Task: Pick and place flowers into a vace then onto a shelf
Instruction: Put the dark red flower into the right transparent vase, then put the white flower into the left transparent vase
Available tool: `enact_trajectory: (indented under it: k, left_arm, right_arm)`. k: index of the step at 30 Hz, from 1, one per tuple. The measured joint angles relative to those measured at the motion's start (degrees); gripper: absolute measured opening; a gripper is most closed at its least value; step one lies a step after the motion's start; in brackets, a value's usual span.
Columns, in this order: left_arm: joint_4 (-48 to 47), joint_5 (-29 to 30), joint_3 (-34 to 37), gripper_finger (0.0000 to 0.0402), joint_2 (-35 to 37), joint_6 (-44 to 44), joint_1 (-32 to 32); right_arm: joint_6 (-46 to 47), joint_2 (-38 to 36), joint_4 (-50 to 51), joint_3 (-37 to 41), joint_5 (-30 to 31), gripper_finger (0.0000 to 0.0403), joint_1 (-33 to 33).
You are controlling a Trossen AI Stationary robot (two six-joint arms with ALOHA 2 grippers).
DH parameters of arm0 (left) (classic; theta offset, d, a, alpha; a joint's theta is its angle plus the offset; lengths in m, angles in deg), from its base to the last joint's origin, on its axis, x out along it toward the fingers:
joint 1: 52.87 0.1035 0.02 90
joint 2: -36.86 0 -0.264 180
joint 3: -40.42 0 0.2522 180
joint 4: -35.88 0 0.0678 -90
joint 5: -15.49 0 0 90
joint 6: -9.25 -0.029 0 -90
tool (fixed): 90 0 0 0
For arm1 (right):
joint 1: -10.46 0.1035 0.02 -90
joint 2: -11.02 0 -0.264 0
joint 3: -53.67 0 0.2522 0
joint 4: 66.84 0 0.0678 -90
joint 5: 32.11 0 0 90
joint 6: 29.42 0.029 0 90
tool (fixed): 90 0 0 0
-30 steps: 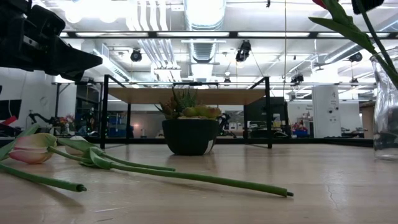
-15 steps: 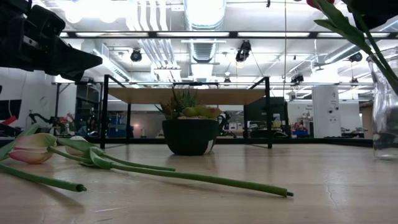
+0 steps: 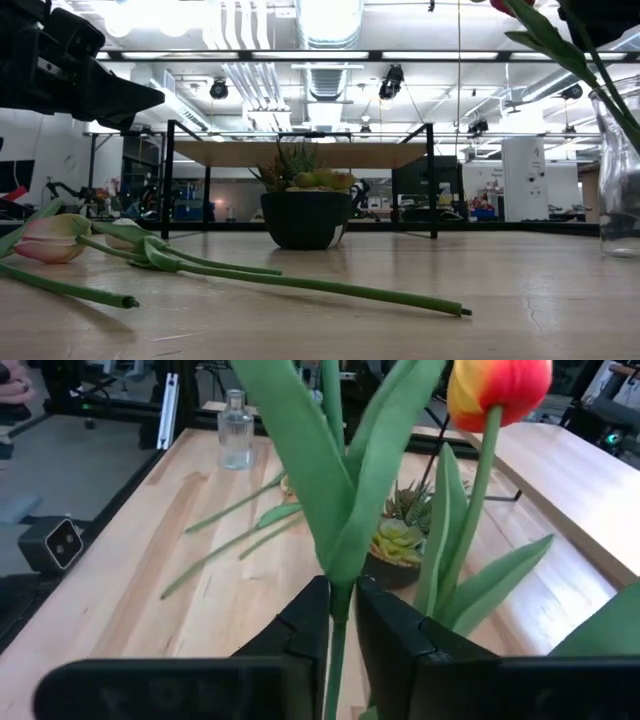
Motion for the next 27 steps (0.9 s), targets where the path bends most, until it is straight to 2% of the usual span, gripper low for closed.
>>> enact_trajectory:
  k: [11,16,27]
  left_arm:
    - [-0.01,0.00,-0.01,0.0000,0.00,0.00,0.00]
    - [0.00,0.00,0.00,0.0000,0.00,0.00,-0.02]
    - [0.00,-0.02,0.00,0.0000,0.00,0.02,-0.02]
  right_arm:
    - [4.63,0.00,8.11,-4.15,0.00,0.0112,0.01]
    - [4.60,-0.22,9.30,-6.26,-2.94,0.0132,0.01]
    - [3.06,-2.23,11.93,-13.29,-4.50,0.0125,0.12]
